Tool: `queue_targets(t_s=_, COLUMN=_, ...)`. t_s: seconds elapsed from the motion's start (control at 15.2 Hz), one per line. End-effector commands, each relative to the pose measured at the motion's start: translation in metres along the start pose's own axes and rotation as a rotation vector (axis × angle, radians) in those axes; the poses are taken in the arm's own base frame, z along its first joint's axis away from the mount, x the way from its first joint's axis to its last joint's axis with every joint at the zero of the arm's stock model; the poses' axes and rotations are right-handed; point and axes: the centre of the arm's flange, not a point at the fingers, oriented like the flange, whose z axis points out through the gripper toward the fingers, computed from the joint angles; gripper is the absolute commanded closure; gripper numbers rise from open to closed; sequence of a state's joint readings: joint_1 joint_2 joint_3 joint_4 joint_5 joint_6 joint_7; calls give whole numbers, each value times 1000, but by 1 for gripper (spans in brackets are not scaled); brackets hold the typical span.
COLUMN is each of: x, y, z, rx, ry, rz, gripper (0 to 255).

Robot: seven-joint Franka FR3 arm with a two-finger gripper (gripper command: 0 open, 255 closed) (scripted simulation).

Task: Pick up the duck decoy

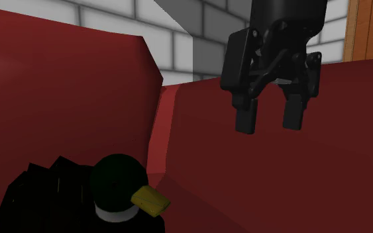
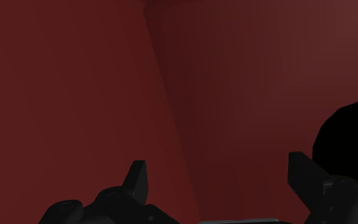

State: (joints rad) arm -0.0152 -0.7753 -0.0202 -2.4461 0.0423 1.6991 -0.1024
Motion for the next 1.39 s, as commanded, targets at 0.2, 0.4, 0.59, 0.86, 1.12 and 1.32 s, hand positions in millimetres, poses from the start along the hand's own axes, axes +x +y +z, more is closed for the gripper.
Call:
queue_targets(t_s=0.2, x=13, y=-45, z=-2, rx=-41, ry=-18, rz=7, gripper=0)
queue_targets(t_s=0.4, x=26, y=-89, z=-2, rx=-81, ry=-35, rz=14, gripper=0)
queue_targets(t_s=0.59, x=39, y=-133, z=1, rx=-122, ry=-53, rz=21, gripper=0)
queue_targets(t_s=0.86, x=57, y=-192, z=7, rx=-176, ry=-77, rz=31, gripper=0)
queue_targets(t_s=1.12, x=60, y=-202, z=24, rx=-186, ry=-81, rz=33, gripper=0)
queue_targets(t_s=1.32, x=59, y=-201, z=40, rx=-186, ry=-81, rz=33, gripper=0)
